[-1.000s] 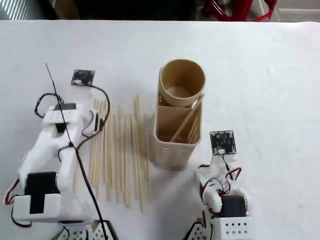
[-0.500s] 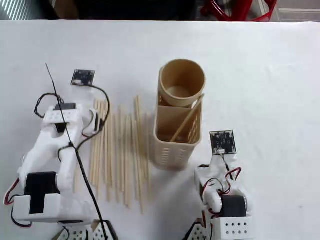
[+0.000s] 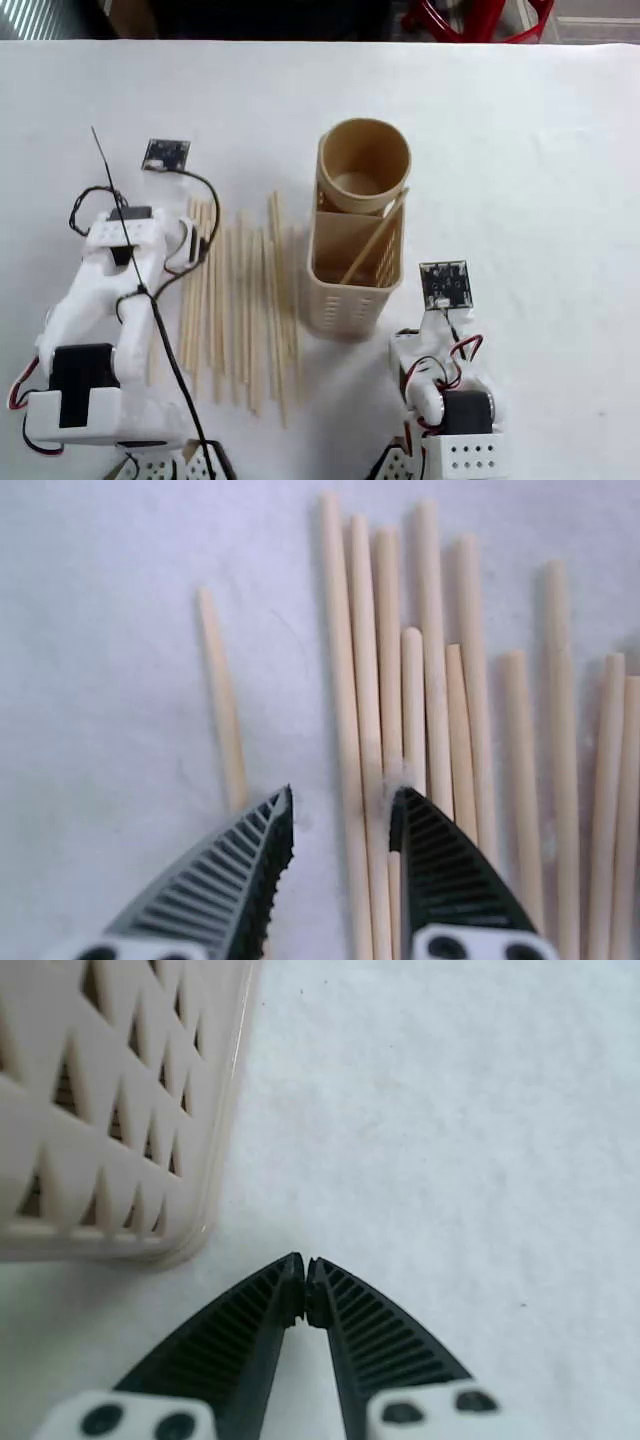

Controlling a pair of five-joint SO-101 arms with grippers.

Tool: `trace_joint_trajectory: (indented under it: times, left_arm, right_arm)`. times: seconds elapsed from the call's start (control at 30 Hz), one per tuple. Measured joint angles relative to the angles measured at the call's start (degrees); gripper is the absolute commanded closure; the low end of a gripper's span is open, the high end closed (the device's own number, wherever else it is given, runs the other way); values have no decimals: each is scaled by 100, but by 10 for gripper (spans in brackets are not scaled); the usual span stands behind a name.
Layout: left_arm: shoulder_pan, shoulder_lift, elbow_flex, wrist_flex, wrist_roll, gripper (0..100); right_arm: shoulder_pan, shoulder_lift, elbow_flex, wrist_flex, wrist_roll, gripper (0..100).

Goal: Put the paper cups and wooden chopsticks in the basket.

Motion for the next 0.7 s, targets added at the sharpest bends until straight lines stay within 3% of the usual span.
trace_joint_trajectory:
  times: [0.7]
  left_arm:
    - [0, 0, 0, 0, 0, 827]
  right_arm:
    - [0, 0, 0, 0, 0, 979]
